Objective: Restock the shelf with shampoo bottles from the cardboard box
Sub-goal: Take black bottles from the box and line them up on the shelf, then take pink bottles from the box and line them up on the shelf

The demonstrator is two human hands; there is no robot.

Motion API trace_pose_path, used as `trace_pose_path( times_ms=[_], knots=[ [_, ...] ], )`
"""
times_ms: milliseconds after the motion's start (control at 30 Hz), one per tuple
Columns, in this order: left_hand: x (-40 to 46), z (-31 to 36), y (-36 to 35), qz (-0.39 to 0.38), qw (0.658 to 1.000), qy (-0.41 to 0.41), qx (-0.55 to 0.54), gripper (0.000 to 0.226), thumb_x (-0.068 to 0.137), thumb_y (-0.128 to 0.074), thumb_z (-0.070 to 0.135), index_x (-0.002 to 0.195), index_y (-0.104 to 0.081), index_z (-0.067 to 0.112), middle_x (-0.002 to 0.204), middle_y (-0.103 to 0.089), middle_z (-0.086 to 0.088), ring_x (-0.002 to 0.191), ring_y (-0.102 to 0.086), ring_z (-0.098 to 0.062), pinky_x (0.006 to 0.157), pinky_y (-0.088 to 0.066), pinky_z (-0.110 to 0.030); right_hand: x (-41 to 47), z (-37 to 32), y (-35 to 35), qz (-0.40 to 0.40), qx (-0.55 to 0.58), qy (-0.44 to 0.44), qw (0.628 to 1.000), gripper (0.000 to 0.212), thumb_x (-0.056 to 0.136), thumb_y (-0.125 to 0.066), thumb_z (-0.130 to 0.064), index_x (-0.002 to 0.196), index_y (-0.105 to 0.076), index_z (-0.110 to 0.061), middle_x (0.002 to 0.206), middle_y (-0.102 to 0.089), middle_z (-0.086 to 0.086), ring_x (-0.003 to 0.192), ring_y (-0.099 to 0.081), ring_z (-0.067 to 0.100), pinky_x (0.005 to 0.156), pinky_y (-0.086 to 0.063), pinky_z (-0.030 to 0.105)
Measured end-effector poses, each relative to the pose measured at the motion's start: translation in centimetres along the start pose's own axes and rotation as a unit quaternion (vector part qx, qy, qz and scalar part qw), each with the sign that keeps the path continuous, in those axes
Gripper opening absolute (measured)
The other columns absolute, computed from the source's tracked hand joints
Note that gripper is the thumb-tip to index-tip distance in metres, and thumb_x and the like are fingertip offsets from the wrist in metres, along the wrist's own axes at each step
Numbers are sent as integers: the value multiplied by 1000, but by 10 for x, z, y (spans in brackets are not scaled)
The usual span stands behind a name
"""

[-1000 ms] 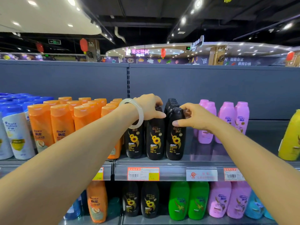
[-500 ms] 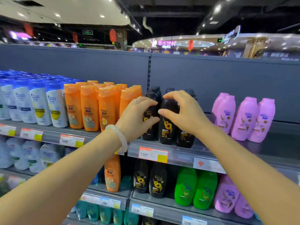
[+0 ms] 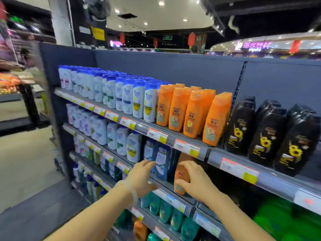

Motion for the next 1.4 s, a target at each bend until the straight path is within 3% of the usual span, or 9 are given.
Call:
trace_pose_path(
  times_ms=[233, 433, 700, 800, 933, 1000, 1133, 1300, 1400],
  knots=[
    [-53, -126, -8, -54, 996, 71, -5, 77, 82, -66, 40, 145, -26, 21, 149, -30, -3, 136, -31, -26, 109, -36, -39, 23, -79, -108, -97, -8, -30, 995, 62, 88, -59, -35, 140, -32, -16, 147, -33, 7, 133, -34, 26, 106, -33, 36],
    [-119, -272, -33, -121, 984, 129, -7, 74, 81, -66, 39, 143, -31, 19, 144, -36, -6, 132, -37, -28, 105, -40, -43, 27, -166, -252, -205, 24, -61, 977, 62, 90, -58, -34, 141, -29, -14, 146, -32, 11, 130, -38, 31, 105, -37, 42],
    [-165, -397, -80, -212, 956, 201, -9, 61, 80, -67, 35, 132, -45, 14, 128, -50, -12, 117, -50, -30, 96, -42, -35, 17, -208, -390, -300, 45, -114, 946, 65, 87, -61, -37, 140, -33, -13, 142, -37, 13, 128, -40, 30, 101, -37, 36],
    [-165, -430, -98, -232, 946, 226, -14, 53, 75, -70, 35, 121, -54, 12, 119, -57, -12, 109, -55, -30, 91, -44, -34, 22, -198, -418, -320, 62, -145, 934, 65, 87, -61, -36, 140, -33, -11, 145, -36, 11, 132, -38, 27, 103, -35, 33],
    [-166, -469, -110, -262, 931, 256, -6, 21, 72, -66, 29, 90, -59, 22, 99, -61, -8, 98, -61, -30, 76, -44, -27, 40, -181, -451, -332, 104, -196, 917, 65, 88, -60, -33, 141, -31, -9, 148, -34, 9, 134, -37, 25, 107, -34, 31],
    [-161, -487, -113, -279, 925, 257, -5, 22, 76, -64, 26, 97, -61, 28, 102, -58, -5, 103, -59, -27, 77, -41, -22, 52, -178, -464, -320, 129, -224, 911, 62, 88, -59, -32, 139, -33, -8, 147, -36, 9, 133, -38, 24, 105, -34, 30],
    [-146, -528, -126, -322, 909, 265, 20, 56, 83, -62, 33, 135, -44, 20, 131, -49, -10, 122, -49, -26, 100, -40, -28, 61, -179, -508, -317, 177, -295, 884, 59, 88, -59, -30, 137, -37, -7, 142, -42, 11, 130, -42, 24, 102, -36, 29],
    [-117, -585, -162, -391, 892, 224, 45, 52, 86, -59, 35, 133, -44, 19, 134, -48, -7, 125, -48, -25, 106, -38, -30, 82, -182, -575, -304, 216, -387, 844, 51, 86, -62, -25, 129, -45, -4, 129, -52, 16, 118, -51, 28, 98, -43, 34],
    [-90, -629, -194, -432, 878, 207, 19, 56, 82, -54, 40, 132, -47, 17, 136, -49, -9, 126, -48, -27, 106, -37, -30, 106, -183, -634, -271, 221, -439, 828, 24, 80, -68, -20, 101, -57, -18, 109, -60, 17, 103, -58, 28, 93, -46, 39]
  ],
)
Point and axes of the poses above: each hand's wrist, its own x-axis towards the middle knuckle, its own y-axis out of the back of the hand, z = x × y, the point moved 8 cm from there along x, towards the middle knuckle
